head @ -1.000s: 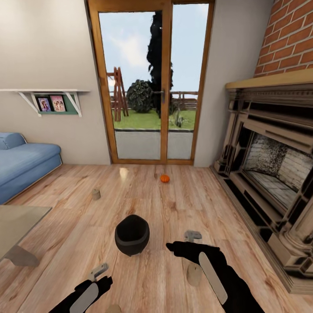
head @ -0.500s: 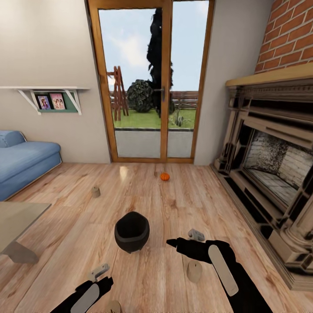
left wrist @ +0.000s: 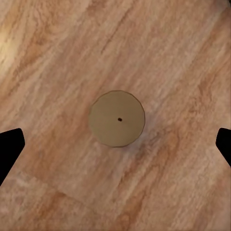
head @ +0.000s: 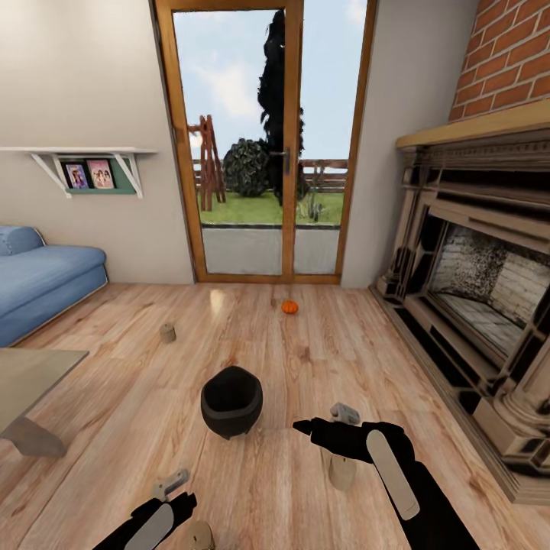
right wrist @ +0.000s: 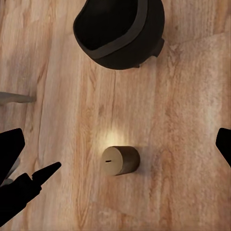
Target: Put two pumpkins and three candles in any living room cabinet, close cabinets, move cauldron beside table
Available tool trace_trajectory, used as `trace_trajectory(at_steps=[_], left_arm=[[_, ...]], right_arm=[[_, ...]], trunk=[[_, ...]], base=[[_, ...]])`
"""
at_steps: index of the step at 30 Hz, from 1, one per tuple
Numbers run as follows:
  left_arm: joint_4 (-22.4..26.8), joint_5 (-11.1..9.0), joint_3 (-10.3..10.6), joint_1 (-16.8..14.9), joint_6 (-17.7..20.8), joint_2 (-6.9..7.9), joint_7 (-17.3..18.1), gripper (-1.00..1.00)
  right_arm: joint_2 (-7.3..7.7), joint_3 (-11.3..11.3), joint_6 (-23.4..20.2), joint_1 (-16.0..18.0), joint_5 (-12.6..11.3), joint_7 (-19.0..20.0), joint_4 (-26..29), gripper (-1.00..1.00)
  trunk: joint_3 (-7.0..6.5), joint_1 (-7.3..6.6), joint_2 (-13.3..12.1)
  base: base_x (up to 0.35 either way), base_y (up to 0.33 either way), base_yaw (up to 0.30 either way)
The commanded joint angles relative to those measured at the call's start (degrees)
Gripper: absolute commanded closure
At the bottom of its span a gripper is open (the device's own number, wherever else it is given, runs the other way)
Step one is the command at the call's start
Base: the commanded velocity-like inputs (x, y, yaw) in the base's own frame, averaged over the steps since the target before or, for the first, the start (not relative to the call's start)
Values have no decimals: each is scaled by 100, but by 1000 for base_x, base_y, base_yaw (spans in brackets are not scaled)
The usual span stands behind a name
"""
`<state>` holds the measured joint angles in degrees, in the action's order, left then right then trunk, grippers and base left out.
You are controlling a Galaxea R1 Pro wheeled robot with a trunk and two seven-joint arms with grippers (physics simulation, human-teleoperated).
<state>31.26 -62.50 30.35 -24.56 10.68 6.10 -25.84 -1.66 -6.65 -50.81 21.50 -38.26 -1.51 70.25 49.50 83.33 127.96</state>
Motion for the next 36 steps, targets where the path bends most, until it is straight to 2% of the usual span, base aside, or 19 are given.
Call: trace_trajectory(at_steps=[1,6,13,16,23,29,36], left_arm=[[14,-28,41,-5,4,6,-44,-100],[-67,-25,43,-5,-18,-18,-44,-100],[-150,-12,38,-15,-23,-199,-44,-100],[-134,-19,8,-134,-21,-217,-44,-100],[-187,-24,-8,-183,-51,-229,-44,-100],[-573,-21,27,-189,-392,-252,-44,-100],[-731,-10,48,-189,-482,-360,-44,-100]], right_arm=[[-1,-1,-22,3,-18,-16,7,-100],[-8,-22,-23,3,-18,-16,7,-100],[6,-8,-134,3,-19,-16,68,-100],[9,16,-240,3,-16,-16,81,-100],[8,20,-269,3,-15,-16,81,-100],[15,23,-272,3,-7,-16,83,-100],[16,16,-272,3,2,-16,77,-100]], trunk=[[24,22,44],[114,131,245],[240,285,526],[294,351,646],[419,505,927],[527,637,1167],[653,790,1448]], base=[[0,0,0],[0,0,0],[0,0,0],[0,0,0],[0,0,0],[0,0,0],[0,0,0]])
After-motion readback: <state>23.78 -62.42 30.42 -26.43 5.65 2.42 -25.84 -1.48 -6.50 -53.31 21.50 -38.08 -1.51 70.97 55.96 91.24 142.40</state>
